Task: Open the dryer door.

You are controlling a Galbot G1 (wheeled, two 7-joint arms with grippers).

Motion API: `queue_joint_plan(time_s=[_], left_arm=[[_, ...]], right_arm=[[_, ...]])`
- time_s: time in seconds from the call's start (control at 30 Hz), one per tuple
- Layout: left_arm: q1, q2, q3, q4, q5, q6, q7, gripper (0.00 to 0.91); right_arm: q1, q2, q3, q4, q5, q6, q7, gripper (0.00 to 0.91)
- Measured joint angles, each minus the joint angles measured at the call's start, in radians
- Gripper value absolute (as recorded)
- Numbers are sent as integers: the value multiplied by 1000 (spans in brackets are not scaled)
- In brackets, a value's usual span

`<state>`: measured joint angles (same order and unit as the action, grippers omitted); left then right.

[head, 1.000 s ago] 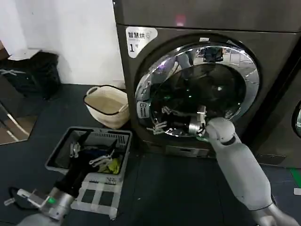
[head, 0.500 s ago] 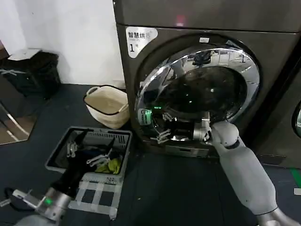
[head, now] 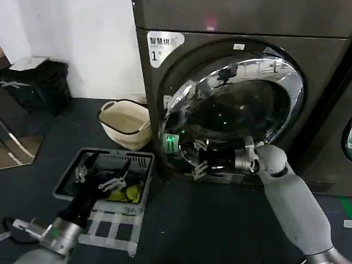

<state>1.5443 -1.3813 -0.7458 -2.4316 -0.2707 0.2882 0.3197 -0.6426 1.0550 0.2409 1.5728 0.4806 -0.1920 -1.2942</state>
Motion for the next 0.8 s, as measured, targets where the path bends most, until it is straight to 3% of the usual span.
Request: queue_joint_plan(time_s=[0.43, 0.8], left_arm=[[-29, 49, -34, 28, -66, 13, -2, 907], [-116, 181, -41, 124, -222, -48, -39, 907]], right_arm=[[-32, -32, 22, 6, -3, 17, -129, 907], [-101, -73, 49, 48, 5, 55, -168, 907]])
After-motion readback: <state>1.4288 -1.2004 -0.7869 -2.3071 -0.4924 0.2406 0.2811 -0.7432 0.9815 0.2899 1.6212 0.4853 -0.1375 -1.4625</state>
